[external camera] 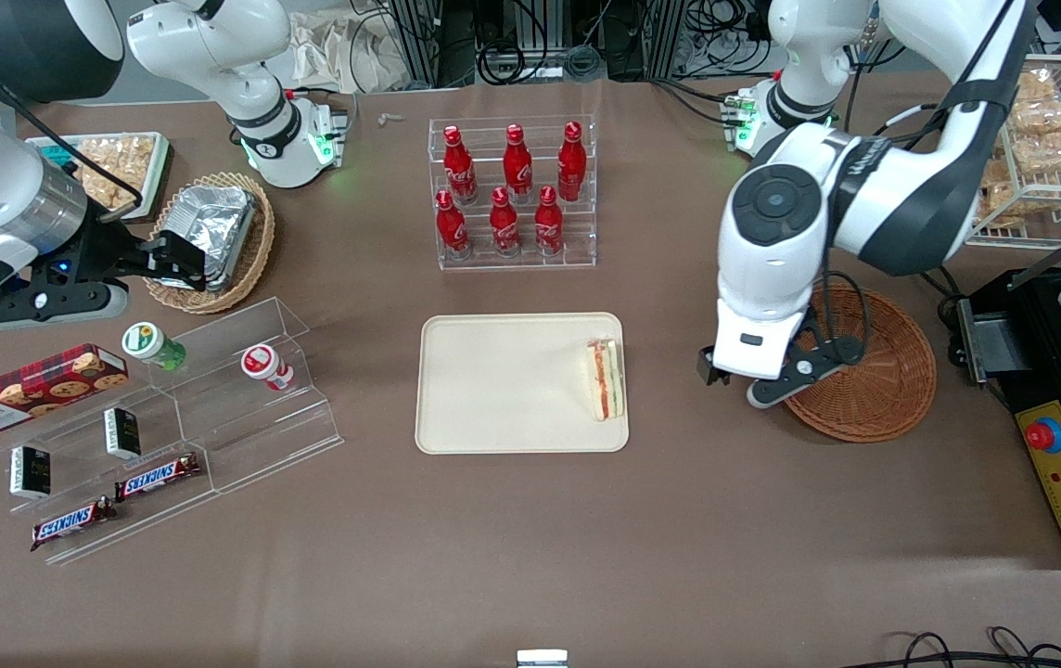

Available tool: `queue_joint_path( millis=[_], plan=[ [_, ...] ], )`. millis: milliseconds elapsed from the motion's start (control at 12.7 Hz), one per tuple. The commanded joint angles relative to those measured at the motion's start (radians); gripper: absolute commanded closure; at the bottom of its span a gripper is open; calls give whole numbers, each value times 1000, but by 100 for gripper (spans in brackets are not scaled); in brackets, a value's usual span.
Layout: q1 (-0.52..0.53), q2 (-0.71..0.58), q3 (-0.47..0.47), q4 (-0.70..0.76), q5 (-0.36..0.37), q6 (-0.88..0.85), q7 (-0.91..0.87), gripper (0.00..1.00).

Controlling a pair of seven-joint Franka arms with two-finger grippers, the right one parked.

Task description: Place sandwich from basket to tray

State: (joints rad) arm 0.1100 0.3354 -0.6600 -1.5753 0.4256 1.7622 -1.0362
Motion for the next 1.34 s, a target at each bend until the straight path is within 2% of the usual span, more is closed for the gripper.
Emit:
queue_joint_path(
  millis=[0,236,551,1024,1260],
  plan=[
    [10,-122,110,-20,-154,-29,209,0],
    [8,-180,221,-29,-252,-78,407,0],
    [-29,-286,413,-118,-382,-78,669,0],
    [-87,-472,605,-351,-415,0,945,0],
    [-104,-487,680,-307,-418,-53,1006,0]
  ],
)
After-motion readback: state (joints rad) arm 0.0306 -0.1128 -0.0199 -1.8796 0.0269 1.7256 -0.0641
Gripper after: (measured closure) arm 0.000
